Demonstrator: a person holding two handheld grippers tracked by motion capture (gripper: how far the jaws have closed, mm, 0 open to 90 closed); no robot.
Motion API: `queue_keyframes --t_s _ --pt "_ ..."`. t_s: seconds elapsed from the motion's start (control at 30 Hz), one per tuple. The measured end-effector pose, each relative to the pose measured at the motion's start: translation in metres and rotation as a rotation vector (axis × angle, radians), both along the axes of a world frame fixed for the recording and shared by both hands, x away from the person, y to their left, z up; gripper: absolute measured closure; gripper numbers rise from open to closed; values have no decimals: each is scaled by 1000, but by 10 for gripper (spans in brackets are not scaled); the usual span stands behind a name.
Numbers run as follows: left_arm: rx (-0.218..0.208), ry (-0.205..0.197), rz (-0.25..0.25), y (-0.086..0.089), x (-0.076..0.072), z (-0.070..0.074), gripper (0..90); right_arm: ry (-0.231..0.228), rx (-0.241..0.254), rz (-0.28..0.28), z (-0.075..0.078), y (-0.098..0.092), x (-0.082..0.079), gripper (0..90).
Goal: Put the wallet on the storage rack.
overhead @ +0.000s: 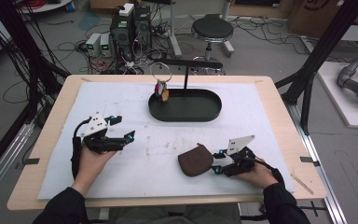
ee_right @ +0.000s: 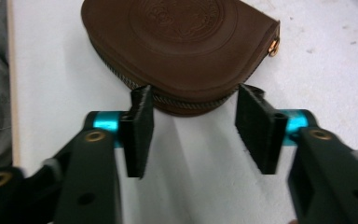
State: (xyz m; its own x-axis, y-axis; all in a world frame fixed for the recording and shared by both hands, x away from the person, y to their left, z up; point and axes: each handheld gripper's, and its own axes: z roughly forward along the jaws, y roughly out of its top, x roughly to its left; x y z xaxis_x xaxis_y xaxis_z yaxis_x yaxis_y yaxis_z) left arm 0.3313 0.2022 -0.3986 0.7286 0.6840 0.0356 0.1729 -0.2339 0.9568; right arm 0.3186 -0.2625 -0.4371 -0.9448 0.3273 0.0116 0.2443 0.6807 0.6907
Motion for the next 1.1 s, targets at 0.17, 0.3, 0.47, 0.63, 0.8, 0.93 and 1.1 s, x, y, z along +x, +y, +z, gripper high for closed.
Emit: queue_keyframes --t_s 0.17,0.3,0.47,0.63,0.8,0.93,1.1 --pt "-10 30 -35 -9 2 -2 229 11 3 4 0 0 1 482" --pt "3 34 -64 -20 2 -3 231 5 50 -4 5 -5 1 463" --pt "14 33 -77 -27 2 -3 235 -17 117 -164 11 -8 9 455" --pt "22 34 -87 -31 2 -3 235 49 204 -304 12 3 24 476" --pt "34 31 -89 -32 1 -2 235 119 151 -316 3 26 34 481" --pt "42 29 -90 -32 0 -3 237 188 161 -330 1 25 38 486" --pt "46 35 -95 -33 0 -4 238 256 188 -300 -1 24 39 666"
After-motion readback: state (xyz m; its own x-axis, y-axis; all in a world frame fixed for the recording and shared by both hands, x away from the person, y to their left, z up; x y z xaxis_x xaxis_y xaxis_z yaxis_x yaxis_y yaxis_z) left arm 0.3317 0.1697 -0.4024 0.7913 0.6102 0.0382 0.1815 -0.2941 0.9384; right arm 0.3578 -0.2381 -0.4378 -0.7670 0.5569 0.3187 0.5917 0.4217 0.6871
